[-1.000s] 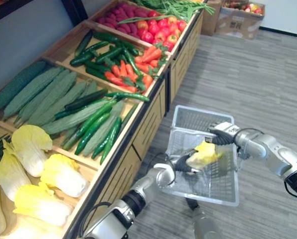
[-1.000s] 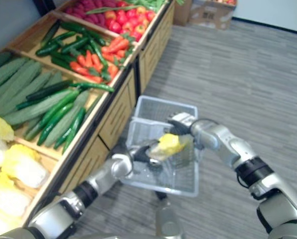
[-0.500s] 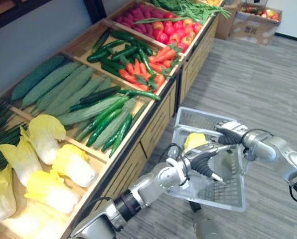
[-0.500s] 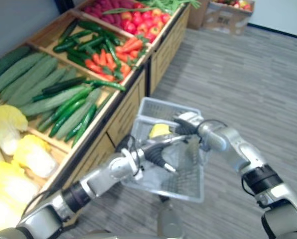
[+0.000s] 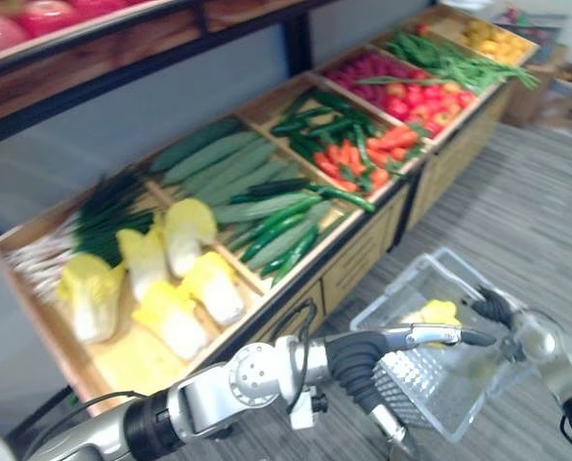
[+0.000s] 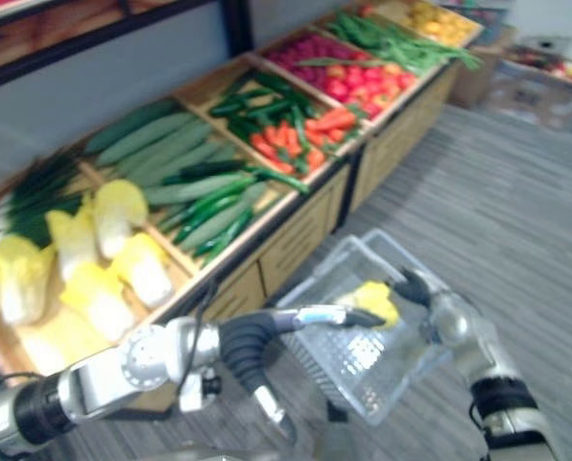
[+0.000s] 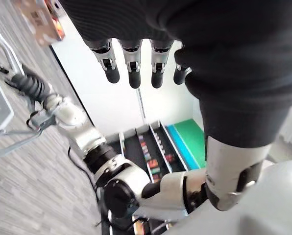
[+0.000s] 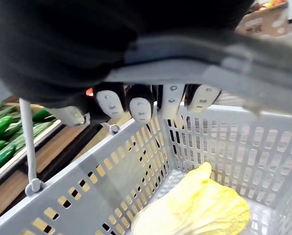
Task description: Pick vegetable in the basket
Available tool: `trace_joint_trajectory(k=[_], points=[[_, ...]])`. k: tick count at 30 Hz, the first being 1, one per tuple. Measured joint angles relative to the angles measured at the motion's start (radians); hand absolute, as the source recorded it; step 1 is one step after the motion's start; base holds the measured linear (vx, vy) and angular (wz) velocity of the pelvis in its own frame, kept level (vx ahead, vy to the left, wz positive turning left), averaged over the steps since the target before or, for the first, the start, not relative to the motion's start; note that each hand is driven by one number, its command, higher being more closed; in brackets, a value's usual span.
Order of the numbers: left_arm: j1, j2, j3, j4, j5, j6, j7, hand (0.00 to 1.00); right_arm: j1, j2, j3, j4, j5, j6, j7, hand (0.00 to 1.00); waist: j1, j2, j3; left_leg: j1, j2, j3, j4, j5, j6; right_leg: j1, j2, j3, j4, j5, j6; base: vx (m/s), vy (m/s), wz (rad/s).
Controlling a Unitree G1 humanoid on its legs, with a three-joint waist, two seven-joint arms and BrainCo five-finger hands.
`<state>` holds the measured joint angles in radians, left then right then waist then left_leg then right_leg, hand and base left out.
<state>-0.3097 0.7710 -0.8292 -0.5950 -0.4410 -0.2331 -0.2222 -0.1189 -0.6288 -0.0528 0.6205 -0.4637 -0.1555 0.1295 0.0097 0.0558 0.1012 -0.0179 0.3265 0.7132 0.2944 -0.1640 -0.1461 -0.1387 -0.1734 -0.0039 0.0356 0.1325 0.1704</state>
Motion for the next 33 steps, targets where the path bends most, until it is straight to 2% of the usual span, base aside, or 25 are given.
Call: trace_joint_trajectory(k=[2, 3, 4, 5, 6, 7, 8, 9, 10, 12, 13, 14, 16, 17, 20, 22, 25, 27, 30, 33], points=[[0.089, -0.006, 0.116, -0.024, -0.028, -0.011, 0.012, 0.00, 0.050, 0.052, -0.105, 0.057, 0.002, 0.008, -0.032, 1.00, 0.011, -0.005, -0.004, 0.000, -0.040, -0.056, -0.057, 0.030, 0.015, 0.025, -0.025, -0.063, -0.001, -0.003, -0.004, -0.02, 0.021, 0.87], [0.169, -0.034, 0.221, -0.024, -0.027, -0.018, 0.022, 0.00, 0.087, 0.092, -0.171, 0.089, 0.009, 0.017, -0.053, 1.00, 0.016, -0.021, -0.014, -0.010, -0.070, -0.100, -0.102, 0.058, 0.023, 0.034, -0.041, -0.108, -0.002, -0.012, -0.004, 0.01, 0.008, 1.06], [0.267, -0.109, 0.340, -0.007, -0.027, -0.029, 0.045, 0.00, 0.128, 0.144, -0.241, 0.120, 0.017, 0.022, -0.079, 1.00, 0.017, -0.031, -0.031, -0.018, -0.097, -0.140, -0.147, 0.087, 0.028, 0.046, -0.058, -0.145, -0.007, -0.027, -0.005, 0.02, 0.001, 1.07], [0.310, -0.155, 0.396, 0.011, -0.024, -0.036, 0.066, 0.00, 0.145, 0.172, -0.268, 0.140, 0.035, 0.023, -0.096, 1.00, 0.018, -0.038, -0.036, -0.018, -0.110, -0.159, -0.170, 0.102, 0.031, 0.057, -0.064, -0.165, -0.013, -0.038, -0.006, 0.04, -0.012, 1.05], [0.383, -0.267, 0.492, 0.072, -0.005, -0.042, 0.113, 0.00, 0.173, 0.223, -0.306, 0.188, 0.055, 0.027, -0.124, 1.00, 0.024, -0.047, -0.045, -0.016, -0.129, -0.203, -0.216, 0.132, 0.030, 0.077, -0.070, -0.202, -0.024, -0.050, -0.011, 0.03, -0.031, 0.97], [0.432, -0.386, 0.580, 0.142, 0.047, -0.041, 0.165, 0.00, 0.186, 0.266, -0.330, 0.234, 0.081, 0.034, -0.143, 1.00, 0.028, -0.055, -0.052, -0.015, -0.145, -0.236, -0.267, 0.167, 0.031, 0.086, -0.074, -0.238, -0.025, -0.065, -0.008, 0.03, -0.036, 0.94], [0.447, -0.437, 0.623, 0.182, 0.102, -0.040, 0.196, 0.00, 0.185, 0.286, -0.343, 0.261, 0.088, 0.037, -0.153, 1.00, 0.030, -0.058, -0.053, -0.014, -0.153, -0.254, -0.294, 0.186, 0.031, 0.091, -0.074, -0.256, -0.028, -0.068, -0.005, 0.01, -0.028, 0.84], [0.467, -0.512, 0.700, 0.260, 0.202, -0.030, 0.248, 0.00, 0.184, 0.315, -0.370, 0.310, 0.101, 0.042, -0.171, 1.00, 0.035, -0.060, -0.060, -0.014, -0.164, -0.286, -0.351, 0.225, 0.031, 0.092, -0.072, -0.287, -0.035, -0.068, -0.005, 0.01, -0.010, 0.74], [0.478, -0.572, 0.772, 0.323, 0.293, -0.004, 0.296, 0.00, 0.185, 0.339, -0.399, 0.346, 0.118, 0.043, -0.181, 1.00, 0.037, -0.060, -0.060, -0.010, -0.171, -0.316, -0.398, 0.264, 0.029, 0.092, -0.068, -0.318, -0.036, -0.070, -0.006, 0.02, -0.001, 0.71], [0.484, -0.631, 0.874, 0.429, 0.410, 0.027, 0.354, 0.00, 0.183, 0.374, -0.451, 0.383, 0.130, 0.050, -0.191, 1.00, 0.039, -0.063, -0.062, -0.027, -0.174, -0.354, -0.392, 0.281, 0.049, 0.099, -0.064, -0.353, -0.031, -0.068, -0.013, 0.06, 0.013, 0.57], [0.487, -0.652, 0.942, 0.517, 0.475, 0.044, 0.381, 0.00, 0.192, 0.390, -0.471, 0.395, 0.152, 0.055, -0.202, 1.00, 0.036, -0.071, -0.063, -0.026, -0.174, -0.375, -0.393, 0.284, 0.053, 0.117, -0.064, -0.375, -0.031, -0.068, -0.013, 0.06, 0.008, 0.45], [0.488, -0.660, 0.977, 0.559, 0.507, 0.053, 0.399, 0.00, 0.193, 0.393, -0.481, 0.400, 0.153, 0.055, -0.207, 1.00, 0.035, -0.068, -0.067, -0.021, -0.175, -0.381, -0.394, 0.284, 0.053, 0.126, -0.063, -0.381, -0.032, -0.069, -0.015, 0.05, 0.001, 0.34], [0.494, -0.677, 1.102, 0.696, 0.596, 0.083, 0.456, 0.00, 0.213, 0.416, -0.483, 0.401, 0.158, 0.049, -0.212, 1.00, 0.034, -0.092, -0.076, -0.014, -0.174, -0.404, -0.397, 0.283, 0.052, 0.150, -0.063, -0.406, -0.030, -0.087, -0.020, 0.05, 0.005, 0.30], [0.494, -0.692, 1.177, 0.762, 0.630, 0.099, 0.496, 0.00, 0.227, 0.439, -0.483, 0.399, 0.159, 0.041, -0.217, 1.00, 0.034, -0.106, -0.086, -0.014, -0.173, -0.415, -0.397, 0.278, 0.046, 0.158, -0.062, -0.418, -0.030, -0.095, -0.018, 0.04, -0.002, 0.34], [0.508, -0.712, 1.316, 0.903, 0.656, 0.128, 0.584, 0.00, 0.245, 0.477, -0.482, 0.389, 0.160, 0.037, -0.238, 1.00, 0.033, -0.124, -0.103, -0.013, -0.174, -0.426, -0.397, 0.272, 0.045, 0.170, -0.063, -0.437, -0.030, -0.107, -0.017, 0.03, 0.002, 0.18], [0.519, -0.715, 1.385, 1.032, 0.657, 0.130, 0.641, 0.00, 0.253, 0.504, -0.483, 0.373, 0.168, 0.035, -0.256, 1.00, 0.035, -0.126, -0.114, -0.011, -0.177, -0.429, -0.398, 0.267, 0.047, 0.181, -0.066, -0.453, -0.032, -0.112, -0.015, 0.03, 0.003, 0.14], [0.522, -0.744, 1.481, 1.258, 0.629, 0.140, 0.661, 0.00, 0.252, 0.519, -0.485, 0.374, 0.169, 0.030, -0.278, 1.00, 0.033, -0.117, -0.123, -0.010, -0.182, -0.432, -0.398, 0.260, 0.049, 0.183, -0.070, -0.456, -0.036, -0.120, -0.008, 0.02, 0.004, 0.04], [0.544, -0.761, 1.439, 1.341, 0.577, 0.152, 0.674, 0.00, 0.248, 0.520, -0.480, 0.382, 0.170, 0.027, -0.291, 1.00, 0.032, -0.113, -0.123, -0.016, -0.186, -0.446, -0.398, 0.260, 0.049, 0.182, -0.070, -0.459, -0.041, -0.120, -0.008, 0.03, -0.002, 0.07], [0.577, -0.774, 1.320, 1.487, 0.744, 0.157, 0.676, 0.00, 0.239, 0.519, -0.448, 0.413, 0.200, 0.011, -0.317, 1.00, 0.030, -0.107, -0.126, -0.014, -0.189, -0.448, -0.398, 0.257, 0.047, 0.187, -0.070, -0.459, -0.051, -0.121, -0.007, 0.05, -0.007, 0.01], [0.573, -0.777, 1.295, 1.577, 0.757, 0.159, 0.630, 0.00, 0.226, 0.528, -0.412, 0.441, 0.239, 0.000, -0.324, 1.00, 0.021, -0.107, -0.126, -0.012, -0.189, -0.447, -0.398, 0.255, 0.040, 0.188, -0.068, -0.456, -0.051, -0.122, -0.007, 0.06, -0.014, -0.02]])
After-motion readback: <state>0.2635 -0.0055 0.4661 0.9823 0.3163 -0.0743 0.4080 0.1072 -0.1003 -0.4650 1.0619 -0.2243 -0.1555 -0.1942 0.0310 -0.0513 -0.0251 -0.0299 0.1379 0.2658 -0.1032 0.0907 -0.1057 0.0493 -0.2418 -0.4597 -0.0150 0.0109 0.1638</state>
